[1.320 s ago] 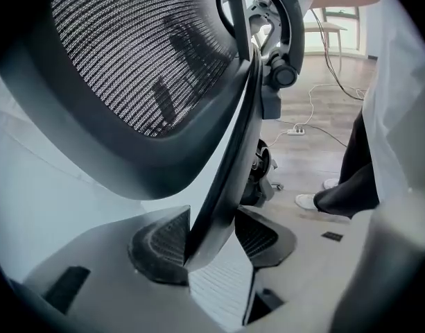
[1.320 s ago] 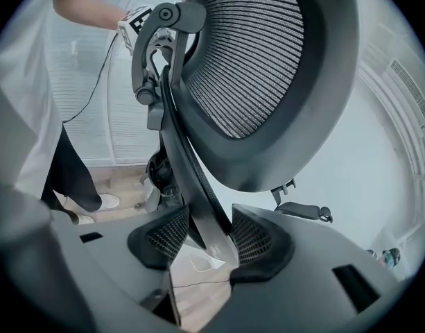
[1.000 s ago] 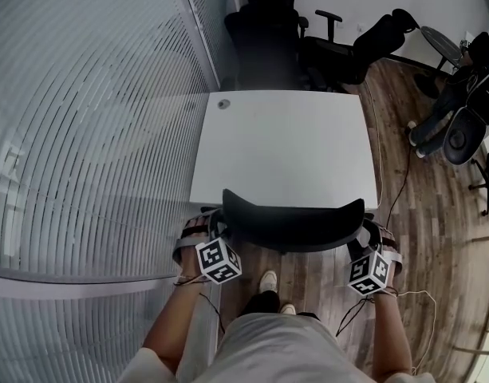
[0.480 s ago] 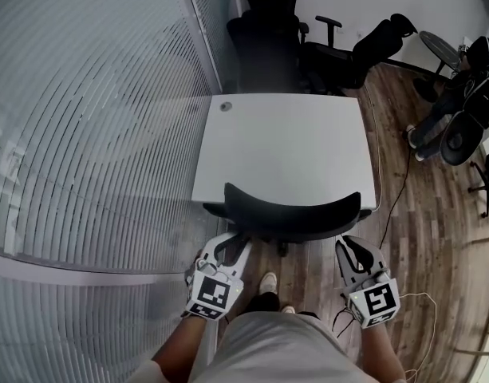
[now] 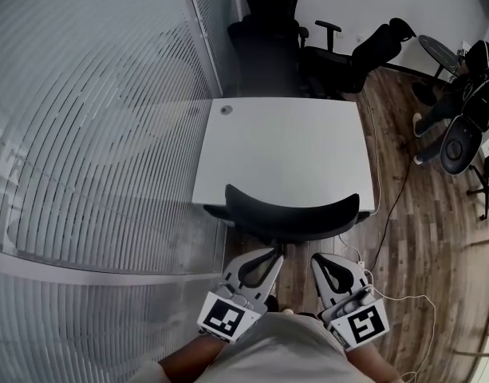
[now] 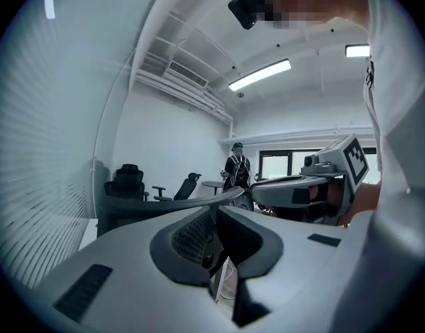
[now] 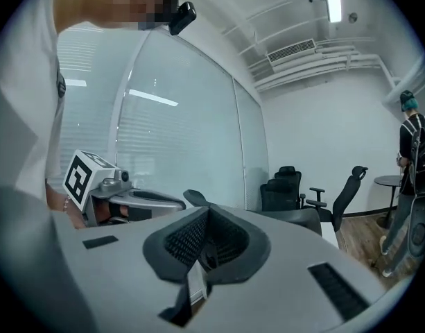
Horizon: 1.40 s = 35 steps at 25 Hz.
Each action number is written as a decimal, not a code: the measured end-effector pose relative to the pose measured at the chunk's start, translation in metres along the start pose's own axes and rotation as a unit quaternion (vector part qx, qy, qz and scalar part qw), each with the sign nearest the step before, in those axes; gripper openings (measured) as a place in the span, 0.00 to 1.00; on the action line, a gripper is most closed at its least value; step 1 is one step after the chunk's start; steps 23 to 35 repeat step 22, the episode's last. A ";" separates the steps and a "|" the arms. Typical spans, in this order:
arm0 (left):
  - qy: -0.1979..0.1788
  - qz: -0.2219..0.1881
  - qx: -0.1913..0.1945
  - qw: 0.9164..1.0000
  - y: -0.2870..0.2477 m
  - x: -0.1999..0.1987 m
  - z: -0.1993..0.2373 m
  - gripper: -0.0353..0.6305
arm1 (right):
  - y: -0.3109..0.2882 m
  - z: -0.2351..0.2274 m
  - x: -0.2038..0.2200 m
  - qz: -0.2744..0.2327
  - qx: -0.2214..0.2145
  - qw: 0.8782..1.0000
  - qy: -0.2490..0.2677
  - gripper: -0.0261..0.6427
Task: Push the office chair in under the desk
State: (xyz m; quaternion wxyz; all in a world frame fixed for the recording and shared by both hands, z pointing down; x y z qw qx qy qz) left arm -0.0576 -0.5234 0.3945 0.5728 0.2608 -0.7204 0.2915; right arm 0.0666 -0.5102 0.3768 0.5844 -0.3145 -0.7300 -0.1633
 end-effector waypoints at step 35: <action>0.001 -0.035 0.002 0.999 0.000 -0.026 -0.015 0.12 | 0.009 0.003 -0.006 -0.002 0.003 1.000 0.009 0.08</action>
Point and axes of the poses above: the fingertips, and each gripper's own axes: y backward along the fingers, z to its left, x out of its underside, the point moved 5 cm from there along y, backward along the fingers, and after that the axes turned 14 degrees about -y, right-handed, at the moved point
